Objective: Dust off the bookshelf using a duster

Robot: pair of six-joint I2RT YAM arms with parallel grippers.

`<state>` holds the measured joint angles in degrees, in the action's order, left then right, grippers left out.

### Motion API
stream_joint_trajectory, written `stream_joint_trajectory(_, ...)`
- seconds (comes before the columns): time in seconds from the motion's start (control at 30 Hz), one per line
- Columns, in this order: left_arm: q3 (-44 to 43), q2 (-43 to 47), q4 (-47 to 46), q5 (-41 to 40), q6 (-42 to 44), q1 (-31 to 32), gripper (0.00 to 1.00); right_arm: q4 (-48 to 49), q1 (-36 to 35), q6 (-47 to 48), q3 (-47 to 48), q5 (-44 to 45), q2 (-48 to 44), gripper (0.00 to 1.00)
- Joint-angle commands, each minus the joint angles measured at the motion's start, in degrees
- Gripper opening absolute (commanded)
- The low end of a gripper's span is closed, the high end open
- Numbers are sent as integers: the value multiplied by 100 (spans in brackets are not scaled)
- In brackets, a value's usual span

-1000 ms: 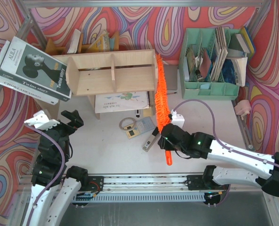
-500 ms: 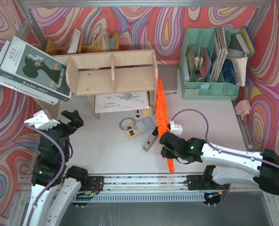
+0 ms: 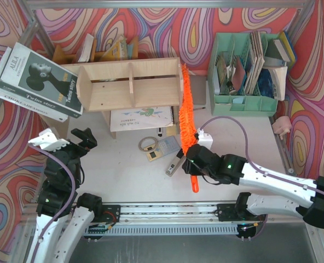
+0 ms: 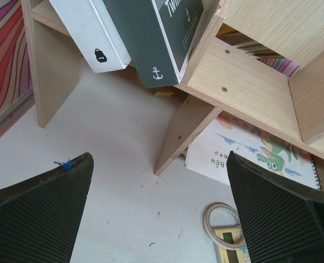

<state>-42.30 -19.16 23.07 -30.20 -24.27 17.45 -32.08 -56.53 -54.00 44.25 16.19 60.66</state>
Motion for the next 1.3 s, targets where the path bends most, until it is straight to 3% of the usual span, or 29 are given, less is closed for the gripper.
stream_joint_trajectory(0.0,-85,-35,55,43,-51,-57,98,-121,19,309,485,490,-295,0)
stream_joint_trajectory(0.4,-84,-81,37,78,-60,-60,99,648,19,-135,-535,-221,180,0)
stream_joint_trajectory(0.73,-87,-83,40,102,-60,-84,99,768,20,-200,-680,-667,894,0)
stream_joint_trajectory(1.1,-86,-106,25,145,-69,-110,98,301,19,-278,-621,-351,1055,0)
stream_joint_trajectory(1.27,-87,-102,31,146,-69,-118,98,-50,20,-116,-263,96,695,0)
